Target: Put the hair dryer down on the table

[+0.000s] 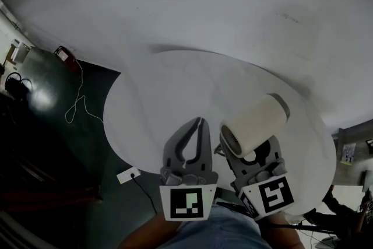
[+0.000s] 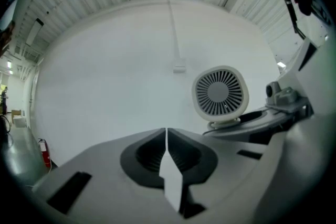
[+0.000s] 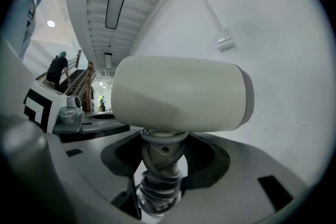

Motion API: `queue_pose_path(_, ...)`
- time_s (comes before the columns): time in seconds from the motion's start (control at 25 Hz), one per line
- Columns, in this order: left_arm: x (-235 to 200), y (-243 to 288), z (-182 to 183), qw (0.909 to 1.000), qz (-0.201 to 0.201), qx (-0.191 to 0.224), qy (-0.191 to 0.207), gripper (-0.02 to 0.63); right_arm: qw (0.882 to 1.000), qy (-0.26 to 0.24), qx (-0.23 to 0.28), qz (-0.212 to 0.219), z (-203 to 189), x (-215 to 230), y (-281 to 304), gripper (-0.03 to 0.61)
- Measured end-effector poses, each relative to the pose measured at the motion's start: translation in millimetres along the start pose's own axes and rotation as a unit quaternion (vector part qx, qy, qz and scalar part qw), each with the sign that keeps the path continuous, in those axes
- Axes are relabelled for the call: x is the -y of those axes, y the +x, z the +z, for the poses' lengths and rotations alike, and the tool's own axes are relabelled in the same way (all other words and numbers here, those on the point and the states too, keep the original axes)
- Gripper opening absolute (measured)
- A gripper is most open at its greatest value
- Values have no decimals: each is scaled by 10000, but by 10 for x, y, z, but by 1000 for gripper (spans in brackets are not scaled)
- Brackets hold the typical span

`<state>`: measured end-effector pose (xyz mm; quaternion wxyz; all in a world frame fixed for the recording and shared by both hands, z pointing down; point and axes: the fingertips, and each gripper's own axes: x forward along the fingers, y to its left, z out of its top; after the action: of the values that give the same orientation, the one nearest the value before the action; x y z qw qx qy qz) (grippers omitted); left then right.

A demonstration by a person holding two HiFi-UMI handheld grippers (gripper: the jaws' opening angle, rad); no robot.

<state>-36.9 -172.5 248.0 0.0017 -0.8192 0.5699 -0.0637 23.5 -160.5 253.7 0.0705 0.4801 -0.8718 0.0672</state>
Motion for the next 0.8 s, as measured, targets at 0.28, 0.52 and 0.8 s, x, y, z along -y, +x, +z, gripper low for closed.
queue_pose_path(0.28,-109,535,-281,9985,-479,-252,-48,14,9981,123,-476,-382,-313,284,423,219)
queue_pose_path(0.52,-112,880,-633,9940,-801,-729,-181,14,9933,355,-890,-639,-612,558,721,219)
queue_pose_path(0.8,-173,1171,-910,9894,-935,-1074,-274,14,9875,608,-1246,-746,-927,758,990,219)
